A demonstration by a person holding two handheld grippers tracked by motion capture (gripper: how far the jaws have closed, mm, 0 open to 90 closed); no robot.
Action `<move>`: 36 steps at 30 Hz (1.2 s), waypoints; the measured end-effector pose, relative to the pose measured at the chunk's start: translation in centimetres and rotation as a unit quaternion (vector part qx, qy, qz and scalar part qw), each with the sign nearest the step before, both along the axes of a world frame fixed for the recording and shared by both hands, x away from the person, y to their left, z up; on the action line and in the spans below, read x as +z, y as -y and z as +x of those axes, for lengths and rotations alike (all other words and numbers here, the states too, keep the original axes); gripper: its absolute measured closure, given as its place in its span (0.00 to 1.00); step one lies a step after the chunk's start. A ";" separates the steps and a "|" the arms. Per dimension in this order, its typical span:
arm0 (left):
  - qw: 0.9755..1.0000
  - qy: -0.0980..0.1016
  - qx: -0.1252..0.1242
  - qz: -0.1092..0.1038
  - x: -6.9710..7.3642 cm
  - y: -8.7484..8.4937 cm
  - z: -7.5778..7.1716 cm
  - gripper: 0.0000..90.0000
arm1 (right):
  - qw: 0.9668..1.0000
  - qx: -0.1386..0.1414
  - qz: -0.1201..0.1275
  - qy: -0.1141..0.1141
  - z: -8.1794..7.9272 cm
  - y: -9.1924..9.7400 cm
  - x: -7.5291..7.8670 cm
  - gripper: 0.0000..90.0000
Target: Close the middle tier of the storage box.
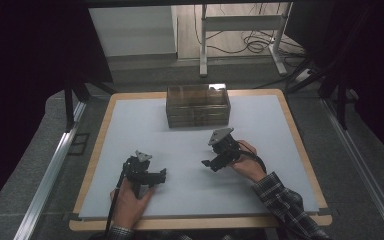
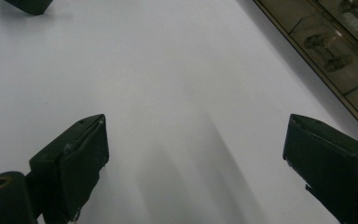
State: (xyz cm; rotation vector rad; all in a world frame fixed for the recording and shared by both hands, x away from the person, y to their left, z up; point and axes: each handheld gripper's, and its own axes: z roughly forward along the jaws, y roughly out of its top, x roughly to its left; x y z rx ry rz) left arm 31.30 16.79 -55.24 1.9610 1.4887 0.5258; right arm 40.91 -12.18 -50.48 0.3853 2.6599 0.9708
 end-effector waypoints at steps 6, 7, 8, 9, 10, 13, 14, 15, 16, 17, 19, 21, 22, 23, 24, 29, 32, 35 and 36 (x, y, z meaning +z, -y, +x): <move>1.000 0.000 0.000 0.000 0.0 0.0 0.0 0.00 | 1.000 0.001 -0.001 -0.001 -0.4 0.4 0.0 0.07; 1.000 0.000 0.000 0.000 0.0 0.0 0.0 0.00 | 1.000 0.002 -0.001 -0.001 -0.4 0.4 0.0 0.07; 1.000 0.000 0.000 0.000 0.0 0.0 0.0 0.00 | 1.000 0.001 -0.001 -0.001 -0.5 0.5 0.0 0.07; 1.000 0.000 0.000 0.000 0.0 0.0 0.0 0.00 | 1.000 0.001 0.000 -0.001 -0.5 0.5 0.0 0.07; 1.000 0.000 0.000 0.000 0.0 0.0 0.0 0.00 | 1.000 0.000 -0.001 -0.002 -0.6 0.6 0.0 0.07; 1.000 0.000 0.000 0.000 0.0 0.0 0.0 0.00 | 1.000 -0.003 -0.004 -0.004 -0.8 0.9 -0.1 0.07; 1.000 0.000 0.000 0.000 0.0 0.0 0.0 0.00 | 1.000 -0.003 -0.005 -0.004 -0.9 0.9 -0.2 0.07; 1.000 0.000 0.000 0.000 0.0 0.0 0.0 0.00 | 1.000 -0.003 -0.005 -0.004 -0.9 1.0 -0.2 0.07; 1.000 0.000 0.000 0.000 0.0 0.0 0.0 0.00 | 1.000 -0.004 -0.005 -0.005 -1.0 1.1 -0.2 0.07; 1.000 0.000 0.000 0.000 0.0 0.0 0.0 0.00 | 1.000 -0.004 -0.005 -0.004 -1.1 1.2 -0.2 0.07; 1.000 0.000 0.000 0.000 0.0 0.0 0.0 0.00 | 1.000 -0.005 -0.006 -0.004 -1.2 1.3 -0.3 0.07; 1.000 0.001 0.002 -0.002 0.0 0.0 0.0 0.00 | 1.000 -0.006 -0.006 -0.004 -1.3 1.5 -0.3 0.07; 1.000 0.001 0.002 -0.002 0.0 0.0 0.0 0.00 | 1.000 -0.007 -0.004 -0.004 -1.4 1.6 -0.3 0.07; 1.000 0.001 0.002 -0.002 0.0 0.0 0.0 0.00 | 1.000 -0.008 -0.004 -0.004 -1.4 1.8 -0.3 0.07; 1.000 0.000 0.002 -0.002 0.0 0.0 0.0 0.00 | 1.000 -0.009 -0.004 -0.005 -1.5 1.9 -0.3 0.07; 1.000 0.000 0.002 -0.002 0.0 0.0 0.0 0.00 | 1.000 -0.012 -0.002 -0.004 -1.8 2.4 -0.3 0.07; 1.000 0.000 0.002 -0.002 0.0 0.0 0.0 0.00 | 1.000 -0.014 -0.003 -0.005 -1.9 2.6 -0.4 0.07; 1.000 0.000 0.002 -0.002 0.0 0.0 0.0 0.00 | 1.000 -0.015 -0.002 -0.006 -2.1 3.0 -0.4 0.07; 1.000 0.000 0.002 -0.002 0.0 0.0 0.0 0.00 | 1.000 -0.016 -0.001 -0.006 -2.2 3.1 -0.4 0.07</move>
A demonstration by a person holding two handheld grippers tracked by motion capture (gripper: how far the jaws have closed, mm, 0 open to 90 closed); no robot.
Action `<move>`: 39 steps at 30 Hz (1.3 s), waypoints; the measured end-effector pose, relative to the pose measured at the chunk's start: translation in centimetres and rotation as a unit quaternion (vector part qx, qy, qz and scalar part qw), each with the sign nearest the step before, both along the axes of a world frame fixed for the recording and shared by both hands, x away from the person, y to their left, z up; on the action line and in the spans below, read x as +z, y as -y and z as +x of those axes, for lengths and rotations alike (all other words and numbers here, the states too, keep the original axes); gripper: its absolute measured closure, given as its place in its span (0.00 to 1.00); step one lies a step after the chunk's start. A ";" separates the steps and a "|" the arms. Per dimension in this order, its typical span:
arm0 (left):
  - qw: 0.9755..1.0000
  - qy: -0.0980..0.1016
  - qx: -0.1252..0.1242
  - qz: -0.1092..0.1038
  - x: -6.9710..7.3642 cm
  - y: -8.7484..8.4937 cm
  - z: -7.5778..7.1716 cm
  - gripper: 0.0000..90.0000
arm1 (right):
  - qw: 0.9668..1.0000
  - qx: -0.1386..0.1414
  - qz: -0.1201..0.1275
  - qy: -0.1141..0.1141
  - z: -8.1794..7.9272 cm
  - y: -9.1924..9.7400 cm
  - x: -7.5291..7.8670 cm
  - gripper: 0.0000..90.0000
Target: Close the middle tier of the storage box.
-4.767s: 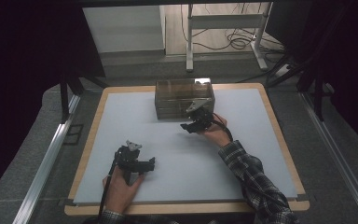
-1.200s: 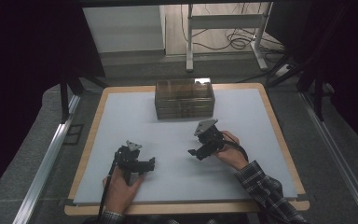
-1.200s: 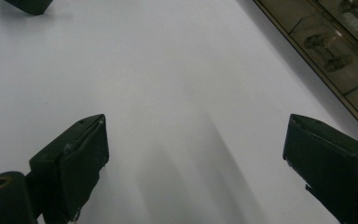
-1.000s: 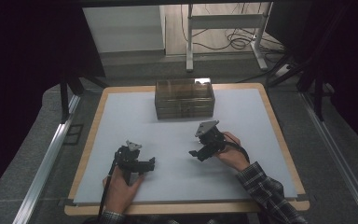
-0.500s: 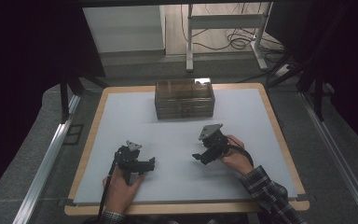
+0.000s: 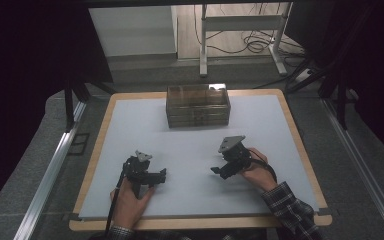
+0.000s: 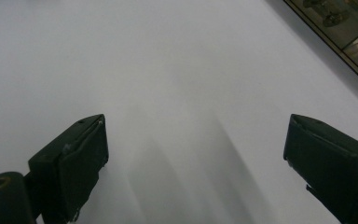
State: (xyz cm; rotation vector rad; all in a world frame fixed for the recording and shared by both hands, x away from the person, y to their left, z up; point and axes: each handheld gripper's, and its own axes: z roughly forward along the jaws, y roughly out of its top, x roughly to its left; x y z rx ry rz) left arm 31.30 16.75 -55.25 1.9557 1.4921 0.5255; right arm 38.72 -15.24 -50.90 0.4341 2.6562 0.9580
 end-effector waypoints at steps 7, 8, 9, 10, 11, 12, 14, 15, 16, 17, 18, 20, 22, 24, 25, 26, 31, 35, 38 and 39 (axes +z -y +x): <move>1.000 0.000 -0.001 0.001 0.0 0.0 0.0 0.00 | 1.000 -0.003 0.001 -0.002 -0.4 0.8 -0.1 0.07; 1.000 0.000 -0.001 0.001 0.0 0.0 0.0 0.00 | 1.000 -0.004 0.002 -0.003 -0.5 1.0 -0.1 0.07; 1.000 0.000 -0.001 0.001 0.0 0.0 0.0 0.00 | 1.000 -0.004 0.003 -0.002 -0.5 1.1 -0.1 0.07; 1.000 0.000 -0.001 0.001 0.0 0.0 0.0 0.00 | 1.000 -0.005 0.003 -0.002 -0.6 1.2 -0.1 0.07; 1.000 0.000 -0.001 0.001 0.0 0.0 0.0 0.00 | 1.000 -0.006 0.004 -0.002 -0.6 1.4 -0.1 0.07; 1.000 0.000 -0.001 0.001 0.0 0.0 0.0 0.00 | 1.000 -0.006 0.005 -0.002 -0.6 1.5 -0.1 0.06; 1.000 0.000 -0.001 0.001 0.0 0.0 0.0 0.00 | 1.000 -0.008 0.005 -0.004 -0.7 1.7 -0.1 0.06; 1.000 0.000 -0.001 0.001 0.0 0.0 0.0 0.00 | 1.000 -0.009 0.004 -0.005 -0.7 1.8 -0.2 0.06; 1.000 0.000 -0.001 0.001 0.0 0.0 0.0 0.00 | 1.000 -0.010 0.005 -0.005 -0.8 2.0 -0.2 0.06; 1.000 0.000 -0.001 0.001 0.0 0.0 0.0 0.00 | 1.000 -0.011 0.005 -0.006 -0.8 2.1 -0.3 0.05; 1.000 0.000 -0.001 0.001 0.0 0.0 0.0 0.00 | 1.000 -0.012 0.005 -0.007 -0.8 2.2 -0.3 0.05; 1.000 0.000 -0.001 0.001 0.0 0.0 0.0 0.00 | 1.000 -0.014 0.003 -0.008 -0.9 2.5 -0.4 0.05; 1.000 0.000 -0.001 0.001 0.0 0.0 0.0 0.00 | 1.000 -0.016 0.003 -0.009 -1.0 2.7 -0.4 0.04; 1.000 0.000 -0.001 0.001 0.0 0.0 0.0 0.00 | 1.000 -0.016 0.000 -0.009 -1.0 2.9 -0.5 0.04; 1.000 0.000 -0.001 0.001 0.0 0.0 0.0 0.00 | 1.000 -0.018 -0.001 -0.009 -1.1 3.0 -0.5 0.04; 1.000 0.000 -0.001 0.001 0.0 0.0 0.0 0.00 | 1.000 -0.018 -0.003 -0.008 -1.2 3.2 -0.4 0.04; 1.000 0.000 -0.001 0.001 0.0 0.0 0.0 0.00 | 1.000 -0.023 -0.005 -0.007 -1.5 3.8 -0.4 0.03; 1.000 0.000 -0.001 0.001 0.0 0.0 0.0 0.00 | 1.000 -0.028 -0.005 -0.007 -1.7 4.5 -0.3 0.03; 1.000 0.000 -0.001 0.001 0.0 0.0 0.0 0.00 | 0.999 -0.031 -0.003 -0.007 -1.9 4.9 -0.3 0.03; 1.000 0.000 -0.001 0.001 0.0 0.0 0.0 0.00 | 0.999 -0.033 -0.004 -0.007 -2.0 5.0 -0.3 0.03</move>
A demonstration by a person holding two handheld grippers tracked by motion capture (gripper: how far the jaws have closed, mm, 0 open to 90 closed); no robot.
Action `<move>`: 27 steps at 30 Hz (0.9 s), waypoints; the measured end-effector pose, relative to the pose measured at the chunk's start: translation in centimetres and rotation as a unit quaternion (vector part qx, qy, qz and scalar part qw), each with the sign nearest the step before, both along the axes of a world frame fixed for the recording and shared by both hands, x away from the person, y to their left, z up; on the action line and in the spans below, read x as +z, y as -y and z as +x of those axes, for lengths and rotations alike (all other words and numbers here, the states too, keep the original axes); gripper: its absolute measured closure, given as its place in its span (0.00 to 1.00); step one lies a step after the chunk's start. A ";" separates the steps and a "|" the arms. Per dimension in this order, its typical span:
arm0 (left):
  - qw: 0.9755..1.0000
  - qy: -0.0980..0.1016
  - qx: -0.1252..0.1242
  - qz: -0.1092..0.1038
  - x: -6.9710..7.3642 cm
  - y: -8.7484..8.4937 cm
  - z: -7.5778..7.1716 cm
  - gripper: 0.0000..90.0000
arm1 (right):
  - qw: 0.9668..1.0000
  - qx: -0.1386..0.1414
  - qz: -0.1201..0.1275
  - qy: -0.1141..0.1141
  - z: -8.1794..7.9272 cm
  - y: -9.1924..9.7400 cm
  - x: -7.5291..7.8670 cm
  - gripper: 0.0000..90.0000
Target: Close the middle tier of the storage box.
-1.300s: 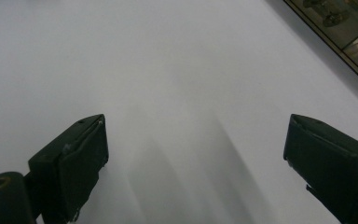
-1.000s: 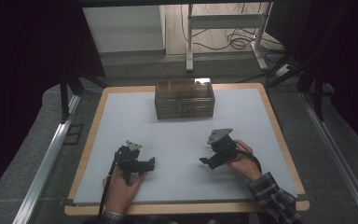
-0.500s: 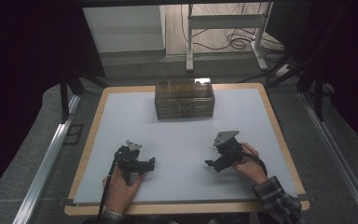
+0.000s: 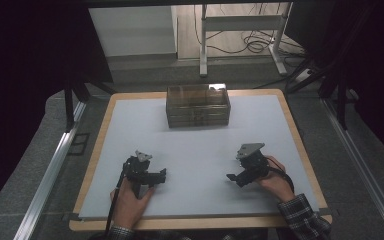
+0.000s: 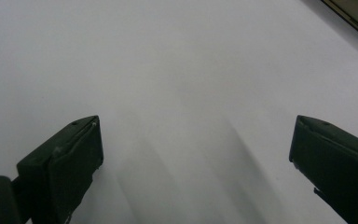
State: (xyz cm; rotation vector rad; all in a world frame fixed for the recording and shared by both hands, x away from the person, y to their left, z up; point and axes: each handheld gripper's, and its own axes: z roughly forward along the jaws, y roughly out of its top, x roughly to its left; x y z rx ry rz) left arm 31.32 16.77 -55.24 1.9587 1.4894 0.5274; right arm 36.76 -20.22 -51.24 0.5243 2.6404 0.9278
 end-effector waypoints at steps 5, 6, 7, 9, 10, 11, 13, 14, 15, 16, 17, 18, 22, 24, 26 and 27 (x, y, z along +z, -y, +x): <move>1.000 0.000 0.000 0.000 0.0 0.0 0.0 0.00 | 1.000 -0.004 0.000 0.002 -0.4 0.6 0.0 0.03; 1.000 0.000 0.000 0.000 0.0 0.0 0.0 0.00 | 1.000 -0.005 0.000 0.002 -0.5 0.7 0.0 0.03; 1.000 0.000 0.000 0.000 0.0 0.0 0.0 0.00 | 1.000 -0.005 0.000 0.003 -0.5 0.9 0.0 0.03; 1.000 0.000 0.000 0.000 0.0 0.0 0.0 0.00 | 1.000 -0.008 0.000 0.003 -0.6 1.1 -0.1 0.03; 1.000 0.000 0.000 0.000 0.0 0.0 0.0 0.00 | 1.000 -0.009 0.001 0.003 -0.7 1.2 -0.1 0.03; 1.000 0.000 0.000 0.000 0.0 0.0 0.0 0.00 | 1.000 -0.010 0.000 0.002 -0.7 1.4 -0.1 0.03; 1.000 0.000 0.000 0.000 0.0 0.0 0.0 0.00 | 1.000 -0.013 0.000 0.002 -0.9 1.7 -0.2 0.03; 1.000 0.000 0.000 0.000 0.0 0.0 0.0 0.00 | 1.000 -0.014 -0.001 0.002 -0.9 1.9 -0.2 0.03; 1.000 0.000 0.000 0.000 0.0 0.0 0.0 0.00 | 1.000 -0.015 -0.001 0.001 -1.0 2.0 -0.3 0.03; 1.000 0.000 0.000 0.000 0.0 0.0 0.0 0.00 | 1.000 -0.017 0.001 0.001 -1.1 2.2 -0.3 0.03; 1.000 0.000 0.000 0.000 0.0 0.0 0.0 0.00 | 1.000 -0.018 0.001 0.002 -1.1 2.3 -0.3 0.03; 1.000 0.000 0.000 0.000 0.0 0.0 0.0 0.00 | 1.000 -0.018 0.002 0.001 -1.1 2.4 -0.3 0.03; 1.000 0.000 0.000 0.000 0.0 0.0 0.0 0.00 | 1.000 -0.022 0.004 0.001 -1.4 3.0 -0.5 0.03; 1.000 0.000 0.000 0.000 0.0 0.0 0.0 0.00 | 1.000 -0.026 0.002 0.000 -1.6 3.2 -0.6 0.02; 1.000 0.000 0.000 0.000 0.0 0.0 0.0 0.00 | 1.000 -0.025 0.000 -0.001 -1.7 3.5 -0.7 0.02; 1.000 0.000 0.000 0.000 0.0 0.0 0.0 0.00 | 1.000 -0.028 0.001 -0.001 -1.7 3.6 -0.8 0.02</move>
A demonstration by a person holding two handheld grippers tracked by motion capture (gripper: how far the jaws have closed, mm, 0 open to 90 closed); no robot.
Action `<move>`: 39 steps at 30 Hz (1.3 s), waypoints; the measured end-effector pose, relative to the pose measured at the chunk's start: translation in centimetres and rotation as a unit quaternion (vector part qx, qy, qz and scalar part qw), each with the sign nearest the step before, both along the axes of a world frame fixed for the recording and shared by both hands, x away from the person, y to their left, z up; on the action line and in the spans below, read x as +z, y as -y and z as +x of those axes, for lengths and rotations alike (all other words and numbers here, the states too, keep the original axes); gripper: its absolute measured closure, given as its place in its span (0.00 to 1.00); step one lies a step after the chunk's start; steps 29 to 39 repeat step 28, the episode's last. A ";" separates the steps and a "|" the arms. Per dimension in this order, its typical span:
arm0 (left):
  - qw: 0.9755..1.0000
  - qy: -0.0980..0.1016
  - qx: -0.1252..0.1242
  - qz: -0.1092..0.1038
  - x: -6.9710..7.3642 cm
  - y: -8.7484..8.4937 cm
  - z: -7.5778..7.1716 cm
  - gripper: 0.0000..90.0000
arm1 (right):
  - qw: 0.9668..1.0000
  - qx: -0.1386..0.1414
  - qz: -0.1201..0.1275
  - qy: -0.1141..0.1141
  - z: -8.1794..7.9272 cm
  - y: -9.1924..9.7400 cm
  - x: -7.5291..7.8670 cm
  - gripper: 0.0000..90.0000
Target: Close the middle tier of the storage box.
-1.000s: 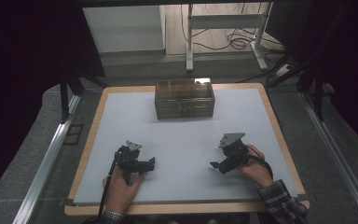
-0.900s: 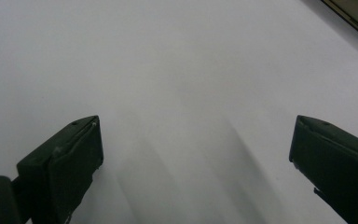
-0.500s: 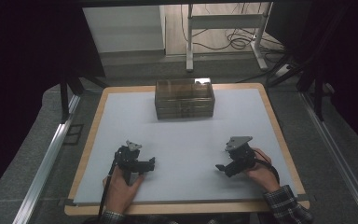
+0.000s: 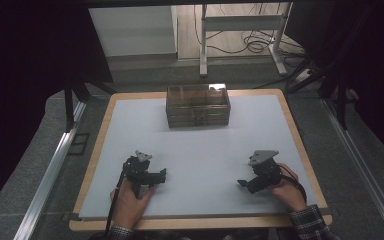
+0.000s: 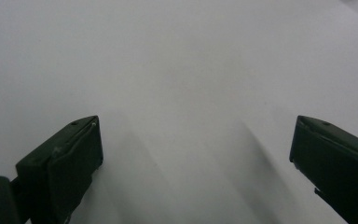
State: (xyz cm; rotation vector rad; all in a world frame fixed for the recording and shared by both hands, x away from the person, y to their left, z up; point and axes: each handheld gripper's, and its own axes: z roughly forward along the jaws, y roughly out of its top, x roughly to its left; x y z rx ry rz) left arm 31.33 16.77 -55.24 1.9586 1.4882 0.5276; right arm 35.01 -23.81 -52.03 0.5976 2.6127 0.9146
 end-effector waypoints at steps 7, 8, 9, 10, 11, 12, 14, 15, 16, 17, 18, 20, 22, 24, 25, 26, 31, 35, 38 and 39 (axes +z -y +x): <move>1.000 0.000 0.000 0.000 0.0 0.0 0.0 0.00 | 1.000 -0.007 0.014 -0.006 -0.3 0.7 -0.4 0.02; 1.000 0.000 0.000 0.000 0.0 0.0 0.0 0.00 | 1.000 -0.007 0.015 -0.007 -0.4 0.8 -0.5 0.02; 1.000 0.000 0.000 0.000 0.0 0.0 0.0 0.00 | 1.000 -0.009 0.015 -0.008 -0.4 0.8 -0.6 0.02; 1.000 0.000 0.000 0.000 0.0 0.0 0.0 0.00 | 1.000 -0.010 0.021 -0.009 -0.4 0.9 -0.7 0.02; 1.000 0.000 0.000 0.000 0.0 0.0 0.0 0.00 | 1.000 -0.011 0.024 -0.010 -0.4 1.0 -0.8 0.02; 1.000 0.000 0.000 0.000 0.0 0.0 0.0 0.00 | 1.000 -0.012 0.026 -0.011 -0.4 1.1 -0.8 0.02; 1.000 0.000 0.000 0.000 0.0 0.0 0.0 0.00 | 0.999 -0.013 0.034 -0.016 -0.3 1.2 -1.0 0.02; 1.000 0.000 0.000 0.000 0.0 0.0 0.0 0.00 | 0.999 -0.014 0.040 -0.019 -0.3 1.3 -1.1 0.02; 1.000 0.000 0.000 0.000 0.0 0.0 0.0 0.00 | 0.998 -0.017 0.046 -0.026 -0.2 1.5 -1.2 0.02; 1.000 0.000 0.000 0.000 0.0 0.0 0.0 0.00 | 0.998 -0.019 0.048 -0.031 -0.1 1.5 -1.2 0.02; 1.000 0.000 0.000 0.000 0.0 0.0 0.0 0.00 | 0.998 -0.018 0.047 -0.030 -0.1 1.5 -1.2 0.02; 1.000 0.000 0.000 0.000 0.0 0.0 0.0 0.00 | 0.998 -0.019 0.048 -0.031 -0.1 1.5 -1.2 0.02; 1.000 -0.001 0.000 0.000 0.0 0.0 0.0 0.00 | 0.998 -0.019 0.049 -0.031 -0.1 1.5 -1.2 0.02; 1.000 0.000 0.000 0.001 0.0 0.0 0.0 0.00 | 0.998 -0.018 0.049 -0.031 -0.1 1.5 -1.3 0.02; 1.000 0.000 0.000 0.001 0.0 0.0 0.0 0.00 | 0.998 -0.018 0.049 -0.030 -0.1 1.5 -1.3 0.02; 1.000 0.000 0.000 0.002 0.0 0.0 0.0 0.00 | 0.998 -0.018 0.050 -0.030 -0.1 1.5 -1.3 0.02; 1.000 0.001 0.003 -0.002 0.0 0.1 0.0 0.00 | 0.998 -0.018 0.050 -0.029 -0.1 1.6 -1.3 0.02; 1.000 0.001 0.003 -0.002 0.0 0.1 0.0 0.00 | 0.998 -0.018 0.050 -0.029 -0.1 1.6 -1.3 0.02; 1.000 0.001 0.003 -0.002 0.0 0.1 0.0 0.00 | 0.998 -0.018 0.050 -0.029 -0.1 1.6 -1.3 0.02; 1.000 0.001 0.003 -0.002 0.0 0.1 0.0 0.00 | 0.998 -0.018 0.050 -0.029 -0.1 1.6 -1.3 0.02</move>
